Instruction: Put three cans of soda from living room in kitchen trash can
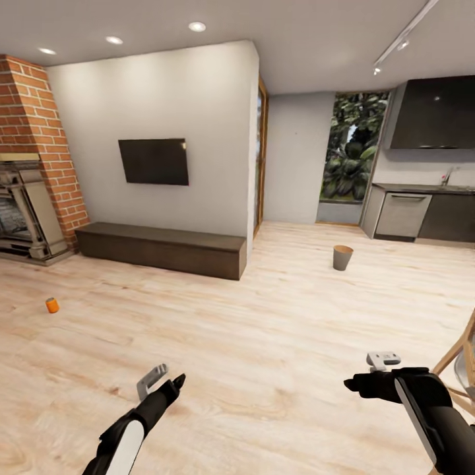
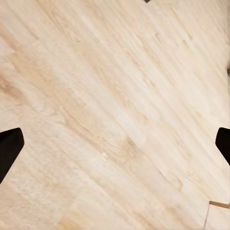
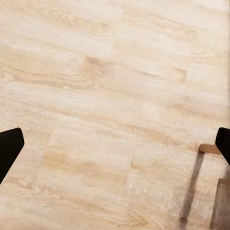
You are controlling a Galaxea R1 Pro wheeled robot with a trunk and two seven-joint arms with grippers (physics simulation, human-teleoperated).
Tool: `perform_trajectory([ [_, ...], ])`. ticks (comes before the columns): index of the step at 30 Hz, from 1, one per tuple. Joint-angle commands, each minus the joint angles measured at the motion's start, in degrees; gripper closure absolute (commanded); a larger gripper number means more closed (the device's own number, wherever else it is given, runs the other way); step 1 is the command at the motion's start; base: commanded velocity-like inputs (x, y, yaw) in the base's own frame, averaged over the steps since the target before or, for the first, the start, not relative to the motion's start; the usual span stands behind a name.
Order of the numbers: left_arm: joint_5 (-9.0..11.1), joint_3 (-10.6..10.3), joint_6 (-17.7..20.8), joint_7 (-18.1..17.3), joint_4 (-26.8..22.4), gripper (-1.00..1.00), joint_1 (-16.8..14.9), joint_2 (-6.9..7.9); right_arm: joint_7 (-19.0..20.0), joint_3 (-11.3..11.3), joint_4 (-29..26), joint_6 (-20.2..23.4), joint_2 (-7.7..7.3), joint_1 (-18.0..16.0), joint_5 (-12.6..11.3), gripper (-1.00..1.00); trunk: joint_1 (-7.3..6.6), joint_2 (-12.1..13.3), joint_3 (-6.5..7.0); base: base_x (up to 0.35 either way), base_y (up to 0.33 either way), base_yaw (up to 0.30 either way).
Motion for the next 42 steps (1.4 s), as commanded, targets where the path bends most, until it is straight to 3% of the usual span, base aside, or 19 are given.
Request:
perform_trajectory([
  [1,0.0,0.0,-0.1,0.1,-0.5,-1.0,0.3,0.12,0.0,0.0,-0.1,0.0,-0.02,0.0,0.0,-1.0,0.0,0.0,0.0,0.344,-0.031,-0.182],
  [10,-0.1,0.2,-0.2,0.4,-1.1,-1.0,0.9,0.4,-0.2,0.0,0.1,0.0,0.29,0.0,0.1,-1.0,0.0,0.0,0.0,0.345,-0.011,-0.18],
  [18,-0.2,0.3,-0.3,0.7,-0.3,-1.0,0.9,0.56,-0.2,0.6,5.2,-0.4,0.87,-0.6,-0.3,-1.0,0.0,0.0,0.0,0.346,-0.001,-0.128],
  [24,-0.3,0.3,-0.3,0.7,-0.1,-1.0,0.9,1.12,-0.2,1.3,5.2,-0.5,3.72,0.9,-0.2,-1.0,0.0,0.0,0.0,0.346,0.0,-0.024],
  [26,-0.3,0.2,-0.2,0.7,-0.1,-1.0,0.9,1.19,-0.3,1.2,5.8,-0.8,4.01,1.1,-0.3,-1.0,0.0,0.0,0.0,0.346,0.0,-0.006],
  [28,-0.3,0.2,-0.2,0.7,0.0,-1.0,0.9,1.23,-0.3,1.2,7.0,-1.9,4.19,1.2,-0.4,-1.0,0.0,0.0,0.0,0.346,0.0,-0.004],
  [29,-0.4,0.1,-0.1,0.7,0.5,-1.0,0.9,1.23,-0.3,1.1,9.6,-5.0,4.33,1.1,-0.5,-1.0,0.0,0.0,0.0,0.346,0.0,-0.002],
  [35,-0.4,0.0,0.1,0.7,1.4,-1.0,0.7,1.22,-0.3,1.0,12.8,-7.9,4.48,0.8,-0.7,-1.0,0.0,0.0,0.0,0.346,0.0,-0.001],
  [42,-0.5,-0.1,0.2,0.6,1.9,-1.0,0.5,1.14,-0.3,0.9,13.2,-5.3,4.92,0.5,-0.8,-1.0,0.0,0.0,0.0,0.346,-0.051,-0.055],
])
